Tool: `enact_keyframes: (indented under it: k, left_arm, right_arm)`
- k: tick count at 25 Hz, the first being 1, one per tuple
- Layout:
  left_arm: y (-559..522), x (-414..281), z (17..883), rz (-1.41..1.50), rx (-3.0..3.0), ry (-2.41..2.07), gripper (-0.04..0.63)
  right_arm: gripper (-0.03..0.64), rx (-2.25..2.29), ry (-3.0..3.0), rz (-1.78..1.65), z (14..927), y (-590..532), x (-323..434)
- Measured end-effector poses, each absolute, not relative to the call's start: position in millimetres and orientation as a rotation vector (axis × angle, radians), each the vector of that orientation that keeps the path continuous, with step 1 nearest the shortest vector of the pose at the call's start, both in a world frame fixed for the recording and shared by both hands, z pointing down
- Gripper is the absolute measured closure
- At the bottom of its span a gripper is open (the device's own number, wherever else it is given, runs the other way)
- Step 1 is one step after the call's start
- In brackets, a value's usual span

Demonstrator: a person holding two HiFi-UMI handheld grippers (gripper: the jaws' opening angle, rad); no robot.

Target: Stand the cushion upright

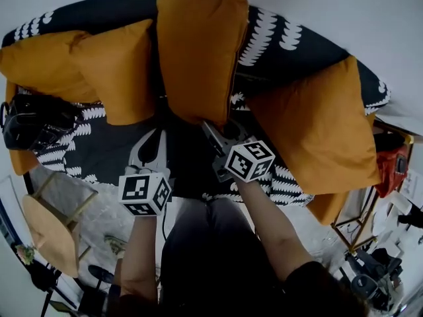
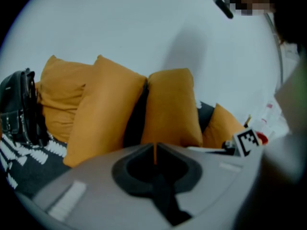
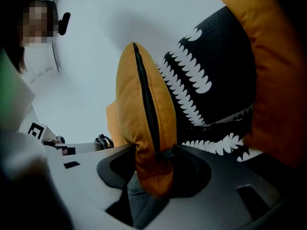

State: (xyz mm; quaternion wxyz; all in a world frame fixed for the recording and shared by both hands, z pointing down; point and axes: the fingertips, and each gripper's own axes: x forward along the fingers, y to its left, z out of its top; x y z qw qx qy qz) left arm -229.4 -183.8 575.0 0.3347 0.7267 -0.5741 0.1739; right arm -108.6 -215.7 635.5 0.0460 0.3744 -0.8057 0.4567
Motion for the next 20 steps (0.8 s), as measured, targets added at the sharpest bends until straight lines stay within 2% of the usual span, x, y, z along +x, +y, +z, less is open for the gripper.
enact_keyframes:
  k: [20]
  left_arm:
    - [-209.1, -223.6, 621.3, 0.460, 1.861, -1.461, 0.569]
  right_arm:
    - [0.405, 1.048, -2.398, 1.330, 696.6, -239.3, -117.2]
